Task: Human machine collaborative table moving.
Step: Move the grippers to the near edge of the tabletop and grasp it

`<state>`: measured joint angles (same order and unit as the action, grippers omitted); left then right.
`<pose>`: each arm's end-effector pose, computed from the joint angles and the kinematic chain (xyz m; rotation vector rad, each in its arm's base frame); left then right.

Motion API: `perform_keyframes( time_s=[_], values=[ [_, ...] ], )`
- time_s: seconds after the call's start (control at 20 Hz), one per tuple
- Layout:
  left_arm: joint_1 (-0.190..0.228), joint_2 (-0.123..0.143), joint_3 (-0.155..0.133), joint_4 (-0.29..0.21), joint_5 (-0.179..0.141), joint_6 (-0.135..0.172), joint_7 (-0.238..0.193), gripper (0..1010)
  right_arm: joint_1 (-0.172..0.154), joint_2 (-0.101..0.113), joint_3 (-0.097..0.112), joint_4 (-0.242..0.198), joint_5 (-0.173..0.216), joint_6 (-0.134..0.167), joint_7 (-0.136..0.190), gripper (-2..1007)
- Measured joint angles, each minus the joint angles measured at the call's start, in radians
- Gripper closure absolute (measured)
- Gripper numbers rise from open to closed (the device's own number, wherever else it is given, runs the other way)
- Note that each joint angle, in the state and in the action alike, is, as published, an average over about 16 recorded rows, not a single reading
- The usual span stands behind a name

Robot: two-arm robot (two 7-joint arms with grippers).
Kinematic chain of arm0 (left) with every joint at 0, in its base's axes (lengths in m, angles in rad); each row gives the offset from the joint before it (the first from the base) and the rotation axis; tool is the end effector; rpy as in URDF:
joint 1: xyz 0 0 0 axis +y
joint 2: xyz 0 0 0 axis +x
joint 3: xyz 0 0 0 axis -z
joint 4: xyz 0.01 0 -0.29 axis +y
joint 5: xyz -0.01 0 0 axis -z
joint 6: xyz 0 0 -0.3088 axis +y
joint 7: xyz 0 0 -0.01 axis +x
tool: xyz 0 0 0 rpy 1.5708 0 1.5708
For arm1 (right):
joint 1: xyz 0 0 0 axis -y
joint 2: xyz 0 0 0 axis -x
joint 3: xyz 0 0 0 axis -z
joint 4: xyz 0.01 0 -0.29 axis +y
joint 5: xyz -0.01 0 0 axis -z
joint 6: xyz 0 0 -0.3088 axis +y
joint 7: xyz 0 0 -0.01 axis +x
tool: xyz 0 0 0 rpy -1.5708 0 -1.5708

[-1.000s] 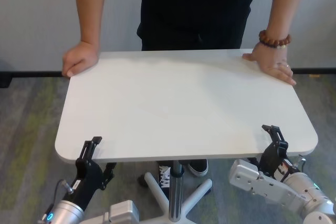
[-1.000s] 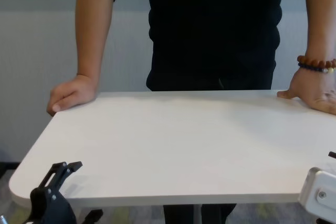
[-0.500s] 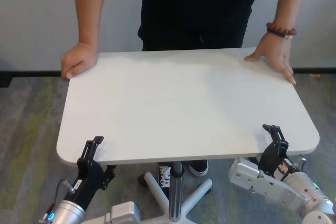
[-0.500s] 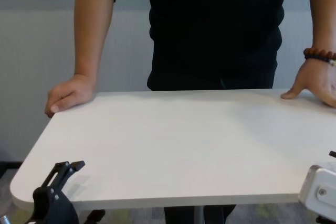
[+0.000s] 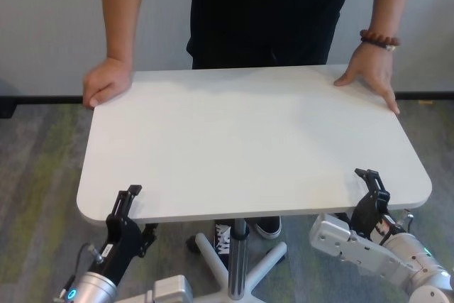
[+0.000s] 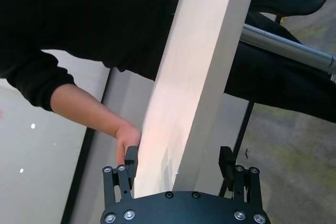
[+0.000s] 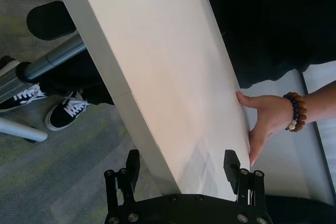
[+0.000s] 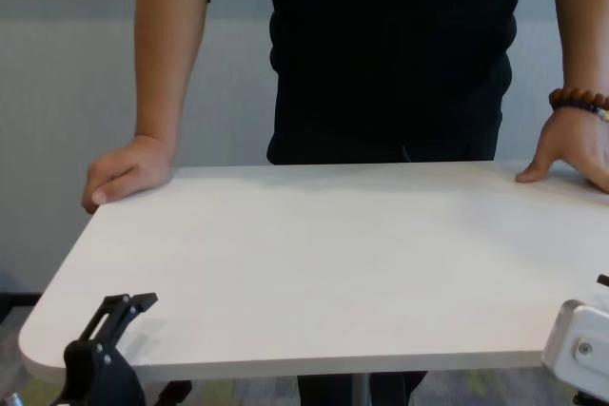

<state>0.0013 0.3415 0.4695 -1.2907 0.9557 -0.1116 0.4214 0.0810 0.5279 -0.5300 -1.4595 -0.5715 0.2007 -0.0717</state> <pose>0.2788 -0.0049 -0.4129 0.7648 -1.1038 1.0645 0.3105 -0.0285 -0.3495 -0.9928 -0.7495 -1.0400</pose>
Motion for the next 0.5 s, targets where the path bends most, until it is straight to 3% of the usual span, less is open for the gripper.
perform_keyframes(
  time_s=[0.5],
  values=[
    [-0.011, -0.012, 0.012, 0.017, 0.048, 0.057, 0.031, 8, 0.000, 0.001, -0.001, -0.001, 0.001, 0.001, 0.001, 4]
  ],
)
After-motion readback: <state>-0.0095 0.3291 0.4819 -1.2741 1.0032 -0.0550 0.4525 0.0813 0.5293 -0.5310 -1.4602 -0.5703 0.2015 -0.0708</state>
